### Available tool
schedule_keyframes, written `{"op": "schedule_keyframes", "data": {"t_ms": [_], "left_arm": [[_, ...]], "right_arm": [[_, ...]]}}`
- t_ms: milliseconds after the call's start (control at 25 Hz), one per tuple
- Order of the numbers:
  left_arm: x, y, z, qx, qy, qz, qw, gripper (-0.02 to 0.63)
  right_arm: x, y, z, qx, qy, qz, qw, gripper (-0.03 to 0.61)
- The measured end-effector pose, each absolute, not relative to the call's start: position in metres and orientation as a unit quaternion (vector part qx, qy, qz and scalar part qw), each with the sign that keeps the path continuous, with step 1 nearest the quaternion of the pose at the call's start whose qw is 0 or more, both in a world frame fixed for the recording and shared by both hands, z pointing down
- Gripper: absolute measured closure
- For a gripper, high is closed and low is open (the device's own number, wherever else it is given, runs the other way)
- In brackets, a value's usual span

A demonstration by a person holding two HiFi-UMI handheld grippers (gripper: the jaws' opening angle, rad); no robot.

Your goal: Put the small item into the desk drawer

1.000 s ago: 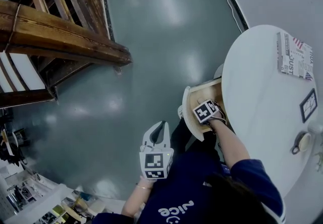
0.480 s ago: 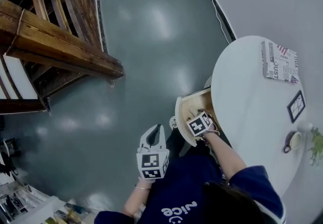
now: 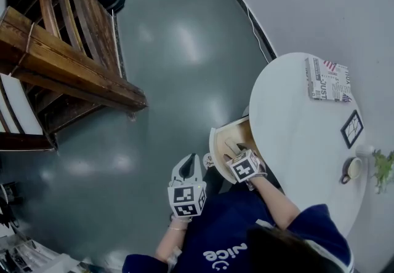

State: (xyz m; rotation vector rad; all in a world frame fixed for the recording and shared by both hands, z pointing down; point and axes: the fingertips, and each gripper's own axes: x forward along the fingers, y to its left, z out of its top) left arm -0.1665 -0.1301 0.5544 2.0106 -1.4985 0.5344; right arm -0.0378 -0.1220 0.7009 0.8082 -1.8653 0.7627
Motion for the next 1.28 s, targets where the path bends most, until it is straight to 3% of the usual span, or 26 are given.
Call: {"op": "schedule_keyframes", "data": {"t_ms": [520, 1280], "left_arm": [[-0.134, -0.146, 0.533, 0.776, -0.542, 0.176, 0.271, 0.609], [-0.096, -0.154, 0.47, 0.813, -0.532, 0.12, 0.205, 0.609]], "right_arm": [[-0.02, -0.13, 0.598, 0.386, -0.799, 0.313, 0.338, 0.313], [0.035, -0.151, 0.484, 0.5, -0.82, 0.209, 0.185, 0.331]]}}
